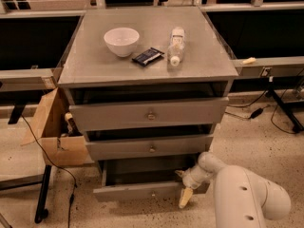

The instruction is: Open bottom drawer

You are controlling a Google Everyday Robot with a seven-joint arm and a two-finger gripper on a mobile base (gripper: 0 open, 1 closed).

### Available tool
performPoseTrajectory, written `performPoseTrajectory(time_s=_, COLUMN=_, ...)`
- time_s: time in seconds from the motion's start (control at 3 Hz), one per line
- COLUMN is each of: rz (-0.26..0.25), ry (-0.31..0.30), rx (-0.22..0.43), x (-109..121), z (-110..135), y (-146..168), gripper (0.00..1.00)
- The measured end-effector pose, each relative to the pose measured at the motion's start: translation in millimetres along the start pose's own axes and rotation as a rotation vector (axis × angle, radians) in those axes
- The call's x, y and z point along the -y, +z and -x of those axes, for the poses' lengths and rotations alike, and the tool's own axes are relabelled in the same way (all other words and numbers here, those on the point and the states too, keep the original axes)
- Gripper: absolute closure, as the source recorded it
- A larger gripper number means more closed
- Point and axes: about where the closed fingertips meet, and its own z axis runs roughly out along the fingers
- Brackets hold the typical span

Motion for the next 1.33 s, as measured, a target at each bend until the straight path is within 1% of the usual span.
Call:
performPoseTrajectory(time_s=0.33, rz=-0.029, ry=-0.037, rx=0.107, x=12.1, z=-4.7, y=-9.0, gripper=0.0)
performPoseTrajectory(time_s=0.67, rz=-0.068, ry=-0.071, rx=0.16, x=20.4, z=-5.1, y=-23.3, gripper=0.0)
performPoseTrajectory(time_s=1.0, rz=-0.064, ry=-0.091, rx=0.158, x=20.5, z=-3.3, y=-29.7, gripper=0.0)
performPoseTrajectory(time_s=1.33, rz=-0.017, ry=-0.091, rx=0.12, x=16.5, z=-6.6, y=-28.0, gripper=0.0)
